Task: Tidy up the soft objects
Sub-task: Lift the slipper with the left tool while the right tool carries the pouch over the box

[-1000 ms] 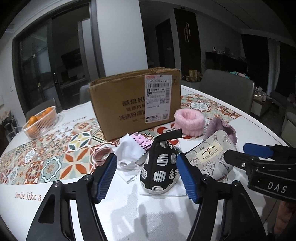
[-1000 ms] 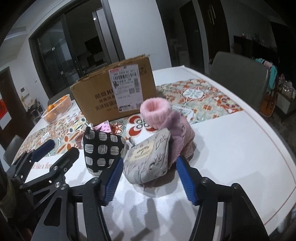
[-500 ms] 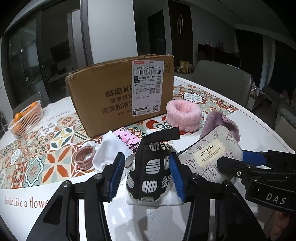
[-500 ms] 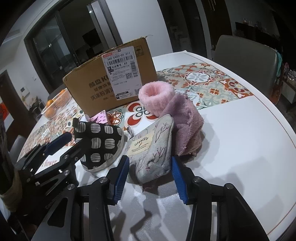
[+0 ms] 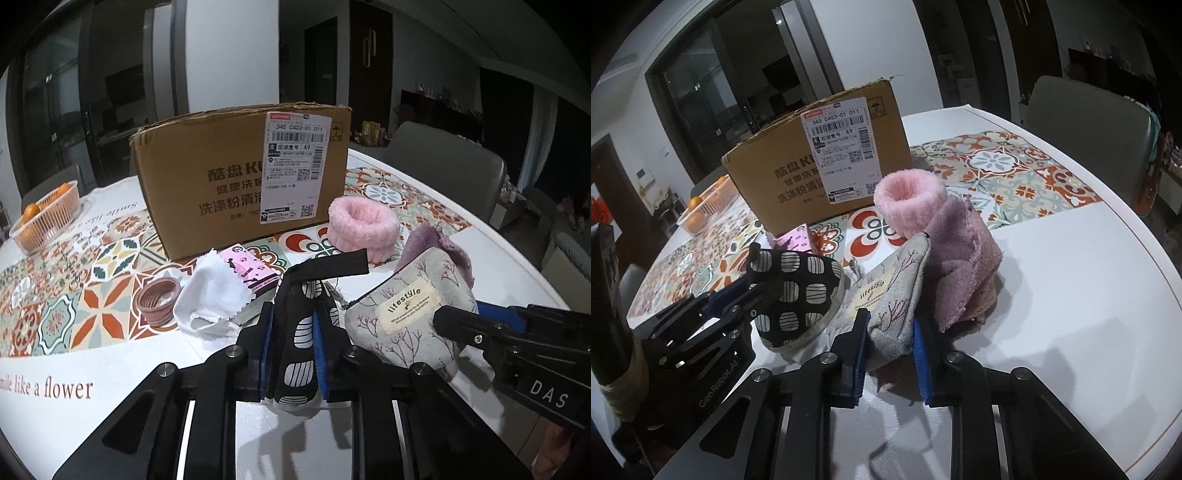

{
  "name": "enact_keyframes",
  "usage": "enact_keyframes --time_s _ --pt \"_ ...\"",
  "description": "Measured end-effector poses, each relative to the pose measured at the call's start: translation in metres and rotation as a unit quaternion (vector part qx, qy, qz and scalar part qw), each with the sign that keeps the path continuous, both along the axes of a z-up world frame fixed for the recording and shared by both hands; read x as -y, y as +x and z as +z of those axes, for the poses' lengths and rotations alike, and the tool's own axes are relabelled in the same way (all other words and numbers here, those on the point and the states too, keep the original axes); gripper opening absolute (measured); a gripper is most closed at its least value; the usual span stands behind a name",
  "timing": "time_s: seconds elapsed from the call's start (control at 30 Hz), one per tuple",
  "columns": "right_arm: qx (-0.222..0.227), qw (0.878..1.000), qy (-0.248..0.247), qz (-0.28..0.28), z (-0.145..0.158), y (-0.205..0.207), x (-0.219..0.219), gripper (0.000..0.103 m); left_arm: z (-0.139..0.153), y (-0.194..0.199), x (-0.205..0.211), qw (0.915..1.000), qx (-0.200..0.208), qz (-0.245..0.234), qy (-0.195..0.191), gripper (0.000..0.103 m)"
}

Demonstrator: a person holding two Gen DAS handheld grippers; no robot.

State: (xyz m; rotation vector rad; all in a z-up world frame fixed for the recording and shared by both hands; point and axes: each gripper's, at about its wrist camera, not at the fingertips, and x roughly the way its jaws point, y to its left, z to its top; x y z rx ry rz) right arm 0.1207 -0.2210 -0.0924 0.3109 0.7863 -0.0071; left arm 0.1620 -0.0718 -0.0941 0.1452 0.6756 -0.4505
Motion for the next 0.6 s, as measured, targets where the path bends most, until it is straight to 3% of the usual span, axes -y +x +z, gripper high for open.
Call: enact_keyframes --time_s 0.37,0.6 --pt "0.026 1.000 -0.009 0.001 0.025 -0.007 -0.005 0.022 0.028 -0.013 -0.012 0.9994 0.015 0.019 -0.026 0.020" --pt "0.059 0.998 -0.022 0.001 0.050 -0.010 -0.008 0.022 0.058 -0.017 -0.019 0.9979 0.046 0.033 -0.031 0.020"
